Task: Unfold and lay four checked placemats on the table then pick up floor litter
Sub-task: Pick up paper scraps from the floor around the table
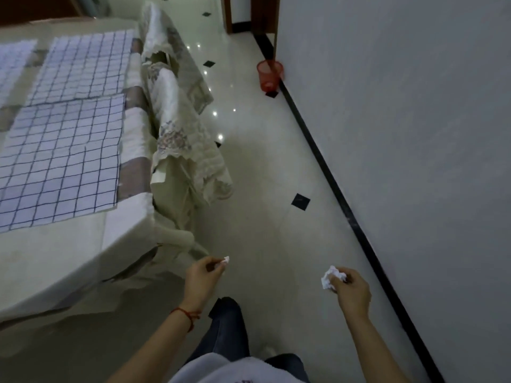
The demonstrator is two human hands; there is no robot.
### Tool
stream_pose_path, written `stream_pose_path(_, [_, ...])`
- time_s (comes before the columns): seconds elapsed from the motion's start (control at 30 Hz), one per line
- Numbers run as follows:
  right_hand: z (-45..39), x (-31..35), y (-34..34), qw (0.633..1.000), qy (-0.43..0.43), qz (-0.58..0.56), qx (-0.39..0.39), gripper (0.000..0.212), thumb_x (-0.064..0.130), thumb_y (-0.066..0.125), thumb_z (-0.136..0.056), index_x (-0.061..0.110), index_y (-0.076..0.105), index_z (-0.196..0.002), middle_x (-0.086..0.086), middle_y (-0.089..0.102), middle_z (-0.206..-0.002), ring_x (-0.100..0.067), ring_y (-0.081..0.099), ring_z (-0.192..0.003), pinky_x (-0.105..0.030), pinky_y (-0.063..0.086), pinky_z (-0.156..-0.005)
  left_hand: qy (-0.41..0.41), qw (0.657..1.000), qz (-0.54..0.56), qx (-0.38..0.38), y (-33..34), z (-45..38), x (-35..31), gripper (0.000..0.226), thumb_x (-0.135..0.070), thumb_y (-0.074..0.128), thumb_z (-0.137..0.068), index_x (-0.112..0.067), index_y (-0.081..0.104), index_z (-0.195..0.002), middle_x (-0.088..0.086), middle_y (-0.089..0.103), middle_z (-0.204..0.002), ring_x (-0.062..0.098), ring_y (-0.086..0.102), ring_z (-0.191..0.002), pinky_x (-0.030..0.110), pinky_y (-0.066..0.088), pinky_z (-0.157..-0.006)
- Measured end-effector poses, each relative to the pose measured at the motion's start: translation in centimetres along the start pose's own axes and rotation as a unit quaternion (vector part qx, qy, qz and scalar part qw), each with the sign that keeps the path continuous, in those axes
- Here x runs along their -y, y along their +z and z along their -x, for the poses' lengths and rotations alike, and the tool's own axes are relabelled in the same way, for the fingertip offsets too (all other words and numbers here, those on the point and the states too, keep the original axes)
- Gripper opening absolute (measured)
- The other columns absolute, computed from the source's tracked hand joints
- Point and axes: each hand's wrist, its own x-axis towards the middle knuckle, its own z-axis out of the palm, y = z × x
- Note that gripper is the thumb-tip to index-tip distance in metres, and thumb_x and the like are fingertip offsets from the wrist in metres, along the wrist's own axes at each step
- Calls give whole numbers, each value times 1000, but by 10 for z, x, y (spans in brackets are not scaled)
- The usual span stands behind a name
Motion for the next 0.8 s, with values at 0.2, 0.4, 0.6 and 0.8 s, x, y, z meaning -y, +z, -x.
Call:
stream_pose_path(0.2, [-98,51,35,1000,10,-5,13,10,15,66,-82,7,68,-78,-8,67,-70,-22,62,-68,-23,45,-60,-1,1000,15,8,28,-90,-38,21,-25,68,-81,-8,70,-68,6,66,-62,12,60,-56,14,46,-55])
stream_pose_path(0.4, [-188,94,52,999,46,17,-8,8,17,68,-79,12,67,-73,-12,68,-72,-30,65,-73,-42,54,-76,0,997,0,72,61,-188,-98,22,-22,67,-82,-22,65,-60,-2,66,-57,7,61,-55,23,48,-60])
stream_pose_path(0.6, [-265,148,49,996,76,-5,-47,14,9,67,-80,14,60,-70,-12,61,-73,-30,57,-73,-31,42,-72,28,993,-2,118,112,-308,-176,24,-25,67,-82,-18,64,-59,-8,55,-49,2,51,-51,22,43,-58])
stream_pose_path(0.8, [-384,189,47,996,80,-6,-25,7,5,66,-80,8,62,-75,-8,59,-69,-29,58,-76,-29,39,-69,52,995,2,81,164,-415,-248,30,-12,65,-83,-19,57,-54,-6,50,-48,-2,49,-43,11,37,-49])
